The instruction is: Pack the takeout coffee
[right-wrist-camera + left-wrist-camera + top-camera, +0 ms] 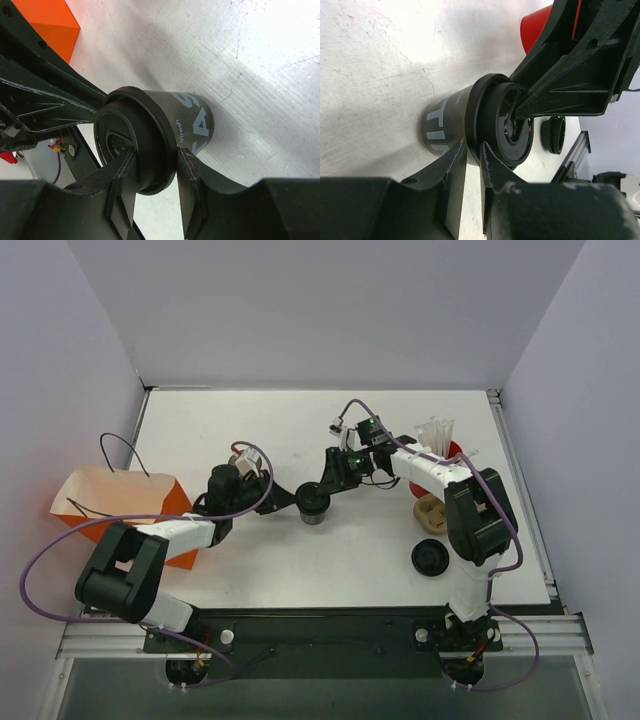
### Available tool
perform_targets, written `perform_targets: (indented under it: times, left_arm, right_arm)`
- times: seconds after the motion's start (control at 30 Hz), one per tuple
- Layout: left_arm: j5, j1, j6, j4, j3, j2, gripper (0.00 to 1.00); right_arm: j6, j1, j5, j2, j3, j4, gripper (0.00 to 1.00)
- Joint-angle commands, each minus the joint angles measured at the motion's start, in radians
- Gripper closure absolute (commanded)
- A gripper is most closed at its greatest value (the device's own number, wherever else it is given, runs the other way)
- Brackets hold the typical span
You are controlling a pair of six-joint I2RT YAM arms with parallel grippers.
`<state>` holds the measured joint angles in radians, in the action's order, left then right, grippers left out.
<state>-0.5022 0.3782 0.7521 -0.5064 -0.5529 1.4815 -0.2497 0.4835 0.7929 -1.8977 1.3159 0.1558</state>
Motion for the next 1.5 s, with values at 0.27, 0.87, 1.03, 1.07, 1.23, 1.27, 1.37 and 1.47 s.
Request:
perform_targets:
  times: [0.27,0.87,1.03,1.07,1.23,1.27,1.37,1.47]
  left_arm:
    - [0.363,0.186,0.055,0.221,0.143,-0.059,0.75]
    - [0.363,0.215,0.125,0.246,0.102,-0.156,0.71]
    - [0.383,0.211,0.105,0.308,0.068,-0.199,0.71]
    - [0.399,0.211,0.089,0.343,0.056,-0.208,0.71]
    - [0.441,0.202,0.047,0.434,-0.011,-0.265,0.67]
    - [0.456,0.199,0.043,0.463,-0.019,-0.274,0.66]
    - [0.476,0.179,0.006,0.538,-0.071,-0.300,0.63]
    - [0.482,0.162,-0.029,0.583,-0.120,-0.317,0.59]
  right_arm:
    - [0.093,0.010,-0.164,-0.054,-0.075,0.126,0.73]
    - [0.075,0.004,-0.052,-0.029,0.060,0.168,0.46]
    - [0.076,0.004,-0.041,-0.021,0.082,0.177,0.45]
    - [0.078,0.004,-0.038,-0.018,0.083,0.180,0.45]
    - [0.078,0.003,-0.035,-0.003,0.095,0.189,0.44]
    - [0.079,0.003,-0.034,-0.001,0.097,0.192,0.44]
    - [0.079,0.001,-0.029,0.006,0.103,0.200,0.44]
    - [0.079,0.001,-0.026,0.014,0.108,0.205,0.44]
